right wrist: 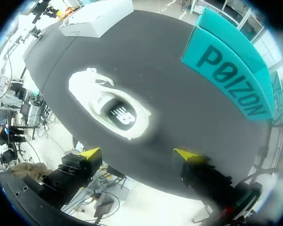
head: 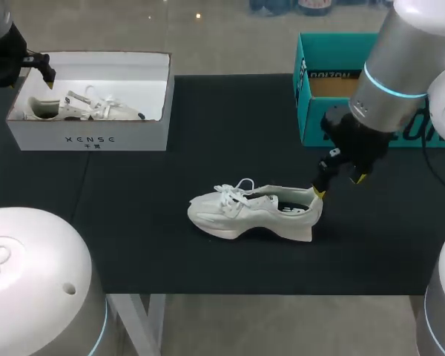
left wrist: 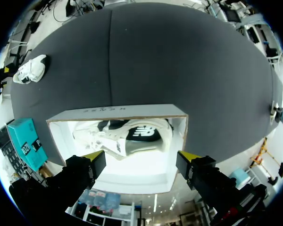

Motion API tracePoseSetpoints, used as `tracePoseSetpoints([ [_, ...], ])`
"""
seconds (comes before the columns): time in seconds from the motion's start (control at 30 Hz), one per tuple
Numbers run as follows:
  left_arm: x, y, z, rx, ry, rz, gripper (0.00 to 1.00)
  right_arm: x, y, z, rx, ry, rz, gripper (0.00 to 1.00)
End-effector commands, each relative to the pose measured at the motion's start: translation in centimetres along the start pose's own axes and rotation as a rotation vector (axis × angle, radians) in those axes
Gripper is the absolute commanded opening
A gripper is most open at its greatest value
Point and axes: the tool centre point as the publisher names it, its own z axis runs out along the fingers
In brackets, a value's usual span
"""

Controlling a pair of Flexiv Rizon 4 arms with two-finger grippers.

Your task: Take the shoe out of the shoebox, open the shoe tongue, remove and reinsert the insole, then place the shoe into the shoebox

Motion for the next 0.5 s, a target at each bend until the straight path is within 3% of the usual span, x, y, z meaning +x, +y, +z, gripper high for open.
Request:
tracePoseSetpoints([
  [0.03,0.0,-0.1,0.0,-0.002,0.002,0.001,1.0,0.1,0.1,0.2,0.001,-0.002,0.001,1.0],
  [0.13,0.0,-0.1,0.0,-0.002,0.002,0.001,1.0,0.1,0.1,0.2,0.001,-0.002,0.001,1.0],
  [0.2,0.0,-0.1,0.0,-0.002,0.002,0.001,1.0,-0.2,0.3,-0.8,-0.065,-0.075,-0.102,1.0],
  [0.3,0.0,-0.1,0.0,-0.002,0.002,0.001,1.0,-0.8,-0.2,-2.0,-0.173,-0.087,-0.282,1.0],
  [0.5,0.0,-0.1,0.0,-0.002,0.002,0.001,1.0,-3.6,-1.5,-3.4,-0.37,0.073,-0.687,1.0],
])
